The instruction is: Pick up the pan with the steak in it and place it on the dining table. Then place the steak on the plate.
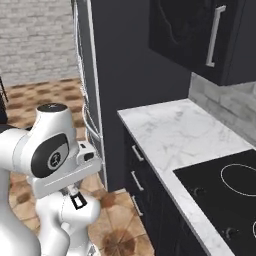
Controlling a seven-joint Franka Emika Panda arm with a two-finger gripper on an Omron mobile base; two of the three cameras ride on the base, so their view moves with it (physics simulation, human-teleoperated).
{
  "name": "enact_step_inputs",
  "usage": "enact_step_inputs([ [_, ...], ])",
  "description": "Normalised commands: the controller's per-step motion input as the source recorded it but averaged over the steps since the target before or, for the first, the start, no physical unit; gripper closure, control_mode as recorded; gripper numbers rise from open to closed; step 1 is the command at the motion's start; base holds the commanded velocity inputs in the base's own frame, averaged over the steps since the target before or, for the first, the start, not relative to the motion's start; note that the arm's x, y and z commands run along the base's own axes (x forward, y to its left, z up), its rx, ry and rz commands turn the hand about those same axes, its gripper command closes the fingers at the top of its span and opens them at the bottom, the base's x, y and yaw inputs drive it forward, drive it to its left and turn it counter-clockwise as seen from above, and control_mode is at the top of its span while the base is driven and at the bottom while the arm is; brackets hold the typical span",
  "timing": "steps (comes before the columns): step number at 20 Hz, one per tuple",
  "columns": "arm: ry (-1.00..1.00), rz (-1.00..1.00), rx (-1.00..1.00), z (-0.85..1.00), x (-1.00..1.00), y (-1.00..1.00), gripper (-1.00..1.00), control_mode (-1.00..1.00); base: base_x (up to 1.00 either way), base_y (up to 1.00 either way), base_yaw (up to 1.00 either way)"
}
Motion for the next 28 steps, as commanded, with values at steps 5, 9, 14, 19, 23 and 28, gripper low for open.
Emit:
enact_step_inputs([
  [5,0.0,0.0,0.0,0.0,0.0,0.0,1.0,1.0,-0.32,0.52,0.36],
  [9,0.0,0.0,0.0,0.0,0.0,0.0,1.0,1.0,-0.32,0.53,0.36],
  [14,0.0,0.0,0.0,0.0,0.0,0.0,1.0,1.0,-0.26,0.27,0.31],
  [19,0.0,0.0,0.0,0.0,0.0,0.0,1.0,1.0,-0.46,0.0,0.09],
  [23,0.0,0.0,0.0,0.0,0.0,0.0,1.0,1.0,-0.82,0.0,0.08],
  [28,0.0,0.0,0.0,0.0,0.0,0.0,1.0,1.0,-0.83,0.0,0.08],
])
